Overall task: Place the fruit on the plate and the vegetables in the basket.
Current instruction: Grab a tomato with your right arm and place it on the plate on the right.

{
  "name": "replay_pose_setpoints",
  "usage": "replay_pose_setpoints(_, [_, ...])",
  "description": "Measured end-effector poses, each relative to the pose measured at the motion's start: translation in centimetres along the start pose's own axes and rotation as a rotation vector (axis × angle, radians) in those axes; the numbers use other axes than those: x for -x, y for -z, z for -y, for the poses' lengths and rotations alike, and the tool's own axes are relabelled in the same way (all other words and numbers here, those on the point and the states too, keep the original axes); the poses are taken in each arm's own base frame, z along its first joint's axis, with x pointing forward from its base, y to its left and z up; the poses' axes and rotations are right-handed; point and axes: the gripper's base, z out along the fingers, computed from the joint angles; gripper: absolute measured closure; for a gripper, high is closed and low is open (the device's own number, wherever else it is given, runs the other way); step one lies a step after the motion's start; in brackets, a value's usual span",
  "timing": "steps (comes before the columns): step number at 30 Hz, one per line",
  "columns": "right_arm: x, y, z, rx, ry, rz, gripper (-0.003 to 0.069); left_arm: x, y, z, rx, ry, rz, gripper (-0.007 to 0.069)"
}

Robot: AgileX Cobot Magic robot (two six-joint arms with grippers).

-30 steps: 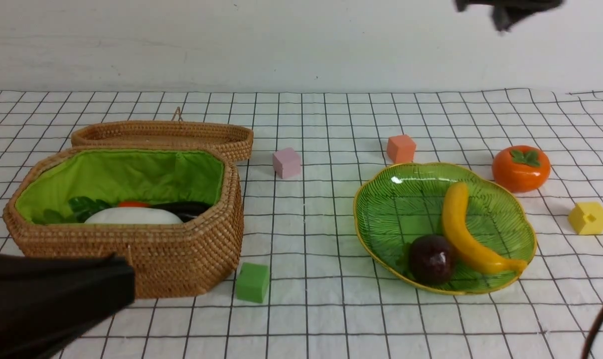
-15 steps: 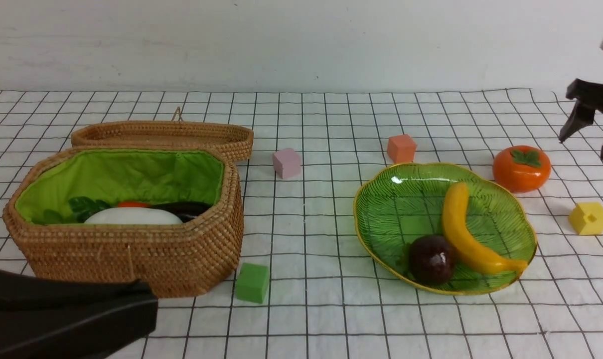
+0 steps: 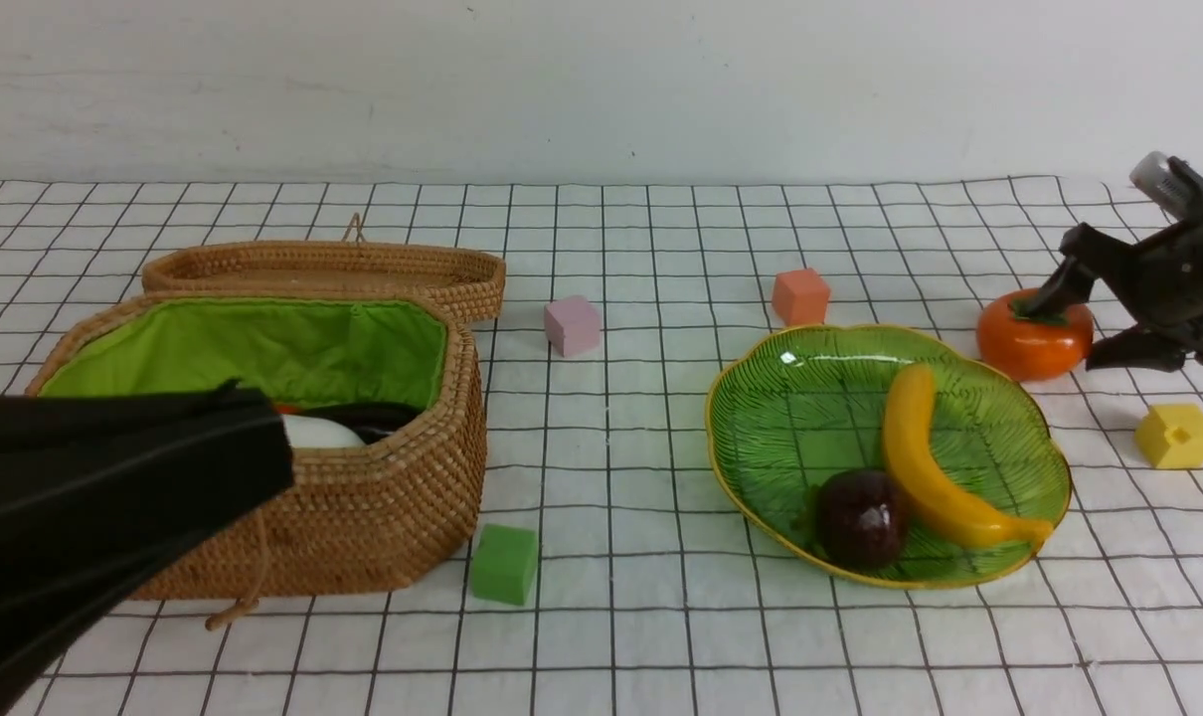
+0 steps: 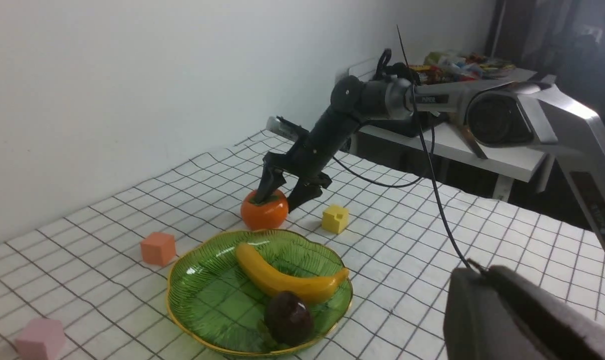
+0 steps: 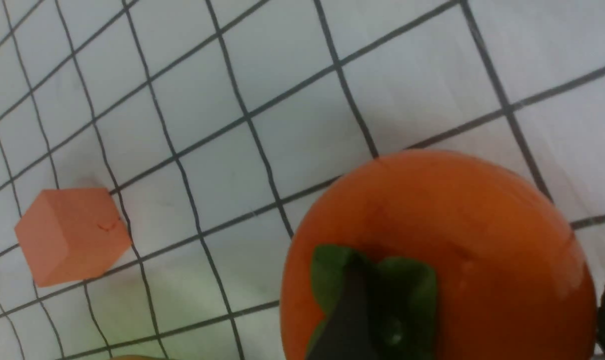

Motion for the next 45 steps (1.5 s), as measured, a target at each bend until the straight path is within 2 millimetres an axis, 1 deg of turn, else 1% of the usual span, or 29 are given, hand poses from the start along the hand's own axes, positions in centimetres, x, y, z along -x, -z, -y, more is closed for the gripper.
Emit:
replay_pose_setpoints(8, [-0.2, -1.0, -0.6, 0.011, 0.016, 0.008, 0.0069, -0.1, -0.2, -1.3, 0.125, 0.067, -0.002, 0.0620])
replay_pose_setpoints(11, [-0.3, -1.3, -0.8, 0.016, 0.024, 0.009, 0.0104, -0.1, -0.1, -1.8, 0.167, 0.086, 0.001, 0.0620])
replay_pose_setpoints(13, [-0.2, -1.3, -0.8, 0.016, 0.035, 0.010, 0.0136, -0.1, -0.1, -1.9, 0.176, 0.087, 0.001, 0.0620])
replay_pose_setpoints(16, [-0.3, -1.3, -0.8, 0.018, 0.043, 0.008, 0.0138, -0.1, -0.1, -1.9, 0.179, 0.088, -0.002, 0.0620])
replay_pose_setpoints(19, [-0.2, -0.8, -1.1, 0.014, 0.070, 0.009, 0.0138, -0.3, -0.1, -1.9, 0.184, 0.071, -0.024, 0.0619])
replay_pose_setpoints(21, [-0.2, 0.0, -1.4, 0.001, 0.102, 0.003, 0.0138, -0.4, 0.0, -2.0, 0.187, 0.062, -0.041, 0.0617])
replay_pose_setpoints(23, [-0.2, 1.3, -2.1, 0.001, 0.124, 0.000, 0.0138, -0.6, 0.0, -2.0, 0.190, 0.055, -0.056, 0.0617])
replay_pose_setpoints(24, [-0.1, 2.4, -2.8, 0.001, 0.143, 0.001, 0.0138, -0.6, 0.0, -2.0, 0.191, 0.051, -0.063, 0.0617])
replay_pose_setpoints(27, [-0.4, 6.4, -5.5, 0.031, 0.200, -0.012, 0.0138, -0.8, 0.0, -2.0, 0.194, 0.041, -0.087, 0.0617])
replay_pose_setpoints(28, [-1.1, 8.4, -7.4, 0.052, 0.245, -0.027, 0.0138, -0.9, 0.0, -2.0, 0.195, 0.038, -0.099, 0.0617])
replay_pose_setpoints(30, [-2.7, 9.2, -9.8, 0.077, 0.299, -0.072, 0.0138, -1.1, 0.0, -2.0, 0.195, 0.039, -0.113, 0.0617])
replay_pose_setpoints(32, [-4.7, 8.9, -12.2, 0.102, 0.350, -0.123, 0.0138, -1.2, 0.0, -2.0, 0.195, 0.039, -0.130, 0.0617])
replay_pose_setpoints(34, [-7.5, 6.7, -14.4, 0.114, 0.398, -0.197, 0.0138, -1.5, 0.1, -2.0, 0.195, 0.041, -0.158, 0.0617])
replay_pose_setpoints(35, [-7.7, 6.6, -14.7, 0.115, 0.405, -0.198, 0.0138, -1.5, 0.1, -2.0, 0.195, 0.041, -0.158, 0.0617])
replay_pose_setpoints(36, [-9.5, 4.7, -15.5, 0.088, 0.448, -0.246, 0.0138, -1.6, 0.1, -2.0, 0.195, 0.041, -0.173, 0.0617])
replay_pose_setpoints(37, [-9.5, 4.6, -15.4, 0.082, 0.450, -0.248, 0.0138, -1.6, 0.1, -2.0, 0.196, 0.039, -0.177, 0.0617])
replay_pose_setpoints(38, [-11.0, 2.9, -16.1, 0.041, 0.490, -0.281, 0.0138, -1.8, 0.1, -2.0, 0.198, 0.035, -0.191, 0.0617])
replay_pose_setpoints(42, [-11.5, 1.9, -16.4, -0.020, 0.503, -0.267, 0.0130, -2.0, 0.2, -2.1, 0.204, 0.020, -0.220, 0.0613])
replay_pose_setpoints(45, [-11.3, 2.2, -16.6, -0.029, 0.484, -0.235, 0.0034, -2.1, 0.2, -2.1, 0.210, 0.008, -0.230, 0.0612])
